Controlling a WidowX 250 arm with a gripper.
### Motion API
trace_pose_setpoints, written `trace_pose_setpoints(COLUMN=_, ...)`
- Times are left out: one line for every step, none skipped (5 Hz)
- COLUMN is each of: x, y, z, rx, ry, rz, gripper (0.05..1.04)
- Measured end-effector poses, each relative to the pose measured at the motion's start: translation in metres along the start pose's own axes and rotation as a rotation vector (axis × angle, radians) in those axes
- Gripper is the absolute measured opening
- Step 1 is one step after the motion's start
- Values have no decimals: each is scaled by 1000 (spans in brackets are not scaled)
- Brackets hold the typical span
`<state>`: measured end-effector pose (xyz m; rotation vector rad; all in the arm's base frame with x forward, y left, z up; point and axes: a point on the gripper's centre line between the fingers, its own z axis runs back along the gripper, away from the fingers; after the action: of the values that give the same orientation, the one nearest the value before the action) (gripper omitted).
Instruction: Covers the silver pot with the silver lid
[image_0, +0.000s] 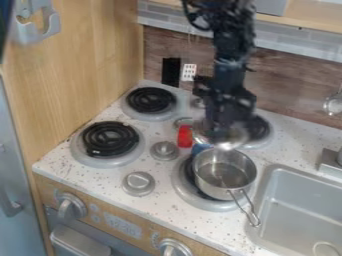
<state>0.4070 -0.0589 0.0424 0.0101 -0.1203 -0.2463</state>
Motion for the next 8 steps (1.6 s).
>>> trace_pose_setpoints(x=-1, y=-11, z=-14, rx=-13, ry=20, rz=-31, gripper=241)
trace_pose_setpoints(x=-3, y=-17, z=-22, rx=-20, ry=32, rz=-40, gripper=241)
trace_pose_setpoints(x=-8, y=-18, z=-27, rx=-28, ry=43, rz=-30, gripper=241)
trace_pose_setpoints(x=-10, y=-21, z=-32, rx=-43, ry=48, rz=-32, gripper=241)
trace_pose_setpoints(x=-11, y=-24, z=-36, rx=-51, ry=55, rz=-42, gripper=306)
trace_pose_setpoints(x=-13, y=-31, z=-38, rx=-57, ry=59, rz=-51, gripper=606)
trace_pose_setpoints(x=-12, y=-31, z=-37, rx=-54, ry=58, rz=-50, gripper=921)
trace_pose_setpoints(x=-18, y=-28, z=-37, rx=-29, ry=76, rz=-46, gripper=1020)
